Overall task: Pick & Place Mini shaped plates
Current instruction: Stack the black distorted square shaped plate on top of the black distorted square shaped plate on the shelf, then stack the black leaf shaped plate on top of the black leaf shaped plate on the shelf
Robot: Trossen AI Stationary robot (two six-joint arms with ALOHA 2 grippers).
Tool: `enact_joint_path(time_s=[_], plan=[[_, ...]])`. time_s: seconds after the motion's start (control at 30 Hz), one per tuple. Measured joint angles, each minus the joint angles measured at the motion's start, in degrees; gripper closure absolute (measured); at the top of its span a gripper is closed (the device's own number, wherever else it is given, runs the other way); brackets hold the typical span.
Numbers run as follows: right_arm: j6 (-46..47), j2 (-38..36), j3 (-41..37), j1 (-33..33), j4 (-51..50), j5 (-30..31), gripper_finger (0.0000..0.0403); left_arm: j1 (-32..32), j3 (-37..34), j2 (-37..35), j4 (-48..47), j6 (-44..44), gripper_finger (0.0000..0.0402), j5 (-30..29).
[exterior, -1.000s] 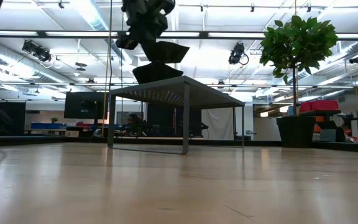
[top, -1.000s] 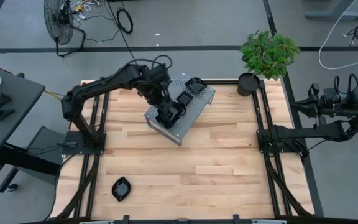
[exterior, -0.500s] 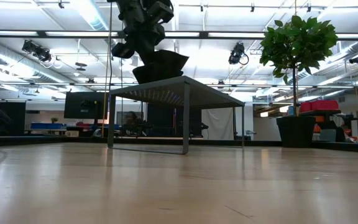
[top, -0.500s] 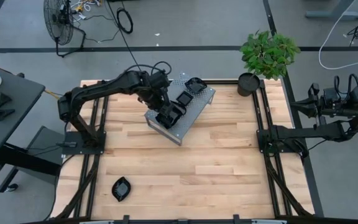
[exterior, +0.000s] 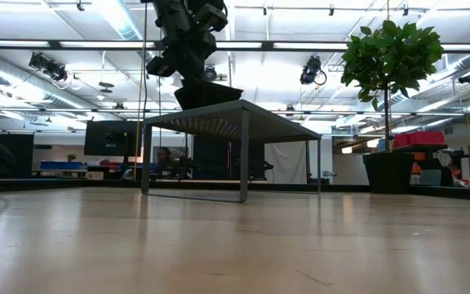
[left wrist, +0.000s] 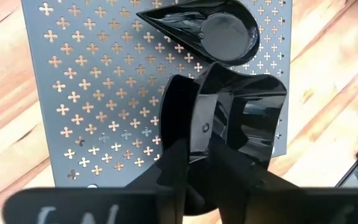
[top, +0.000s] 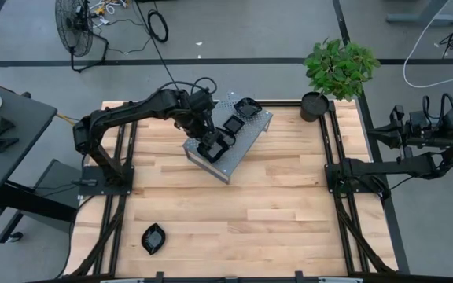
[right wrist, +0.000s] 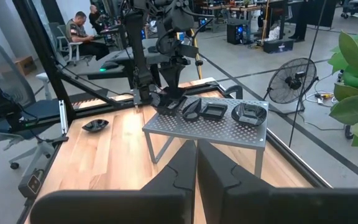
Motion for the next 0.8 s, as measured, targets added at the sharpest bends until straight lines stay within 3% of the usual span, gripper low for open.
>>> enact_joint_path(time_s=[0.43, 0.8], plan=[[0.0, 0.0, 0.0, 0.0, 0.0, 0.0, 0.0383, 0.3, 0.0, 0.0, -6.8, 4.8, 0.0239, -0.8], [0.0, 0.0, 0.0, 0.0, 0.0, 0.0, 0.0383, -1.1, 0.0, -5.3, -15.8, 6.5, 0.0229, -3.1]])
